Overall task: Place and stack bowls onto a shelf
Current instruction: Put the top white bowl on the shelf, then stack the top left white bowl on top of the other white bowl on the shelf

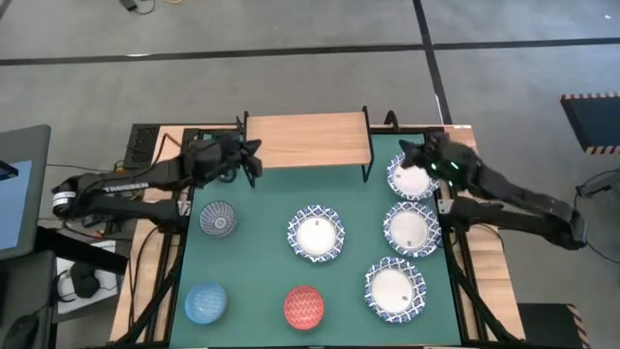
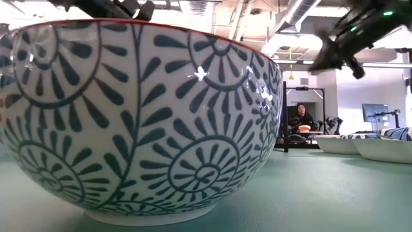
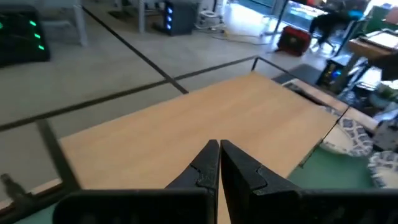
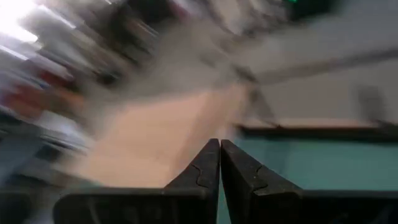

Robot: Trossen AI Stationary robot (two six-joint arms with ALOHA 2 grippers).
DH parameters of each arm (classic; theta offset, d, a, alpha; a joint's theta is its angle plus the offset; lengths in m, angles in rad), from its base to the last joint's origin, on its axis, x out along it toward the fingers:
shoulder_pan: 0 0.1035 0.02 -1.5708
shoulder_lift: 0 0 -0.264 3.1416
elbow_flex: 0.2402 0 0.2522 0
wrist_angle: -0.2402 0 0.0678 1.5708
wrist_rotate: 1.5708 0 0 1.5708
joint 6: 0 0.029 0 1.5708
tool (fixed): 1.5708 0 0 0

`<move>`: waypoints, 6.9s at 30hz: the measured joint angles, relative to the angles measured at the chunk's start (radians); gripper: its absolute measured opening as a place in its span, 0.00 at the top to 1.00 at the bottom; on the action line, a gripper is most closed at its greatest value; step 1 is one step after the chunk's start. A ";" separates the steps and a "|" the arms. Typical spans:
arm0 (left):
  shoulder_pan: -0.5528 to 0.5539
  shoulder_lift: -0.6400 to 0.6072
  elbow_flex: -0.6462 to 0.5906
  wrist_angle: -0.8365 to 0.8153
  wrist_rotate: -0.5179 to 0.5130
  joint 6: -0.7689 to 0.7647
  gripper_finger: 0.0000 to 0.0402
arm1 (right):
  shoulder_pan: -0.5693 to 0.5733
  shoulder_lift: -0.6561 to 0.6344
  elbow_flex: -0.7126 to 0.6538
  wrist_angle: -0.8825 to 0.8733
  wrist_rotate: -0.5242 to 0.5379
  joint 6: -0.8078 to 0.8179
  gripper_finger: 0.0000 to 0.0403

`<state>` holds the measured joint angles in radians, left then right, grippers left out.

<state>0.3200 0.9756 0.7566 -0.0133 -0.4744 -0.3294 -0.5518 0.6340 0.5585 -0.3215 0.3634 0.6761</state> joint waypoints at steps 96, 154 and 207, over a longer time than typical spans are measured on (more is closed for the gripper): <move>0.256 0.008 0.046 -0.218 0.328 0.055 0.82 | -0.029 0.757 0.867 -0.209 0.039 -0.274 0.94; -0.070 0.076 -0.018 -0.215 0.458 -0.152 0.71 | 0.165 1.088 1.351 -0.655 -0.165 -0.318 0.36; -0.386 0.687 0.519 -0.331 0.224 -0.182 1.00 | 0.517 0.609 0.646 -0.468 -0.413 -0.308 0.37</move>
<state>-0.0662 1.6625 1.2757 -0.3439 -0.2504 -0.5117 -0.0353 1.2426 1.2041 -0.7895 -0.0494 0.3679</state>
